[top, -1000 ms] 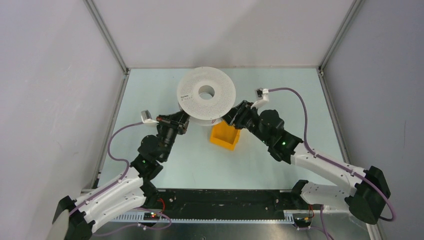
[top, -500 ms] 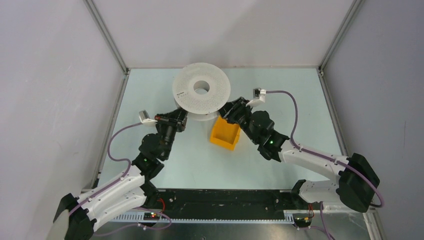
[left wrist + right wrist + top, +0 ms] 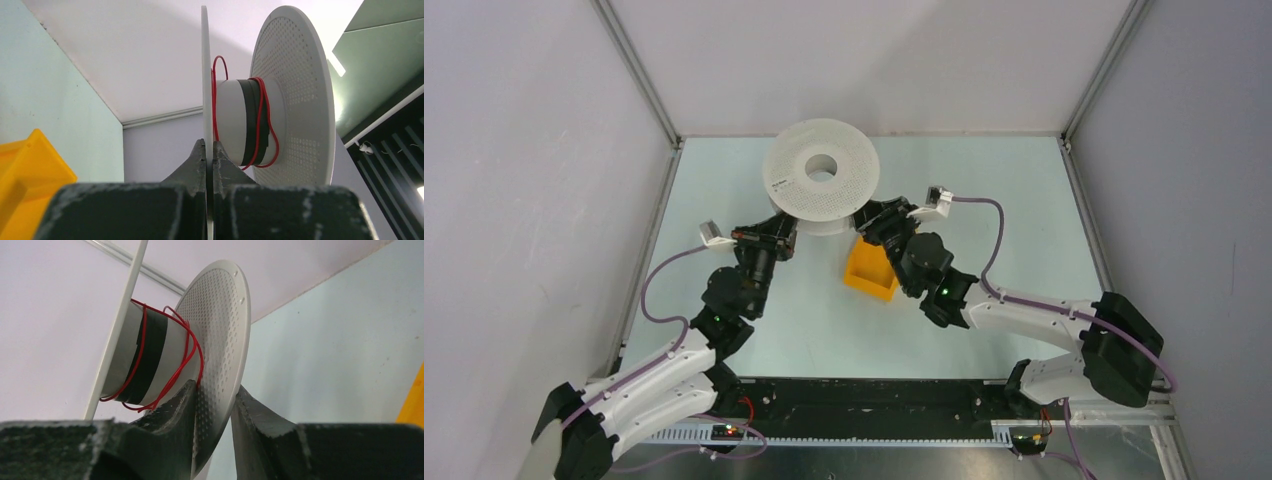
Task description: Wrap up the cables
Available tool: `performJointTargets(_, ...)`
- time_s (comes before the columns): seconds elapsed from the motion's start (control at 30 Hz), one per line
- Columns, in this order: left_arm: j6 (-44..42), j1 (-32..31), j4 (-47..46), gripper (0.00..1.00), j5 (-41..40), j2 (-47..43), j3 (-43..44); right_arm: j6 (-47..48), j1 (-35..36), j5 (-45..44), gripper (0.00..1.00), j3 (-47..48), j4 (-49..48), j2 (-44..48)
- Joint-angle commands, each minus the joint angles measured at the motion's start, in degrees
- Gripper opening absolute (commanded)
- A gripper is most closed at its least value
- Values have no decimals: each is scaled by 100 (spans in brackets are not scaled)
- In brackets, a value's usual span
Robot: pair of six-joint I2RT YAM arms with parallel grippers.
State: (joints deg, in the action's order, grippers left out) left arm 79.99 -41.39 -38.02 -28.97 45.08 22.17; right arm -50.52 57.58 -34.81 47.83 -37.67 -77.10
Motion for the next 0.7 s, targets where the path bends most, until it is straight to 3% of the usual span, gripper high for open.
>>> performJointTargets(0.0, 146, -218, -762, 0, 922, -134, 267, 458, 397, -308, 30, 246, -501, -290)
performJointTargets(0.27, 142, -213, -853, 0, 891, -112, 268, 1586, 717, -1010, 30, 577, -1085, -725)
performJointTargets(0.4, 260, -214, -1049, 0, 991, 59, 265, 2607, 969, -1328, 32, 875, -1319, -1115)
performJointTargets(0.67, 214, -217, -1137, 0, 848, 53, 131, 2915, 1114, -1575, 34, 903, -1343, -1160)
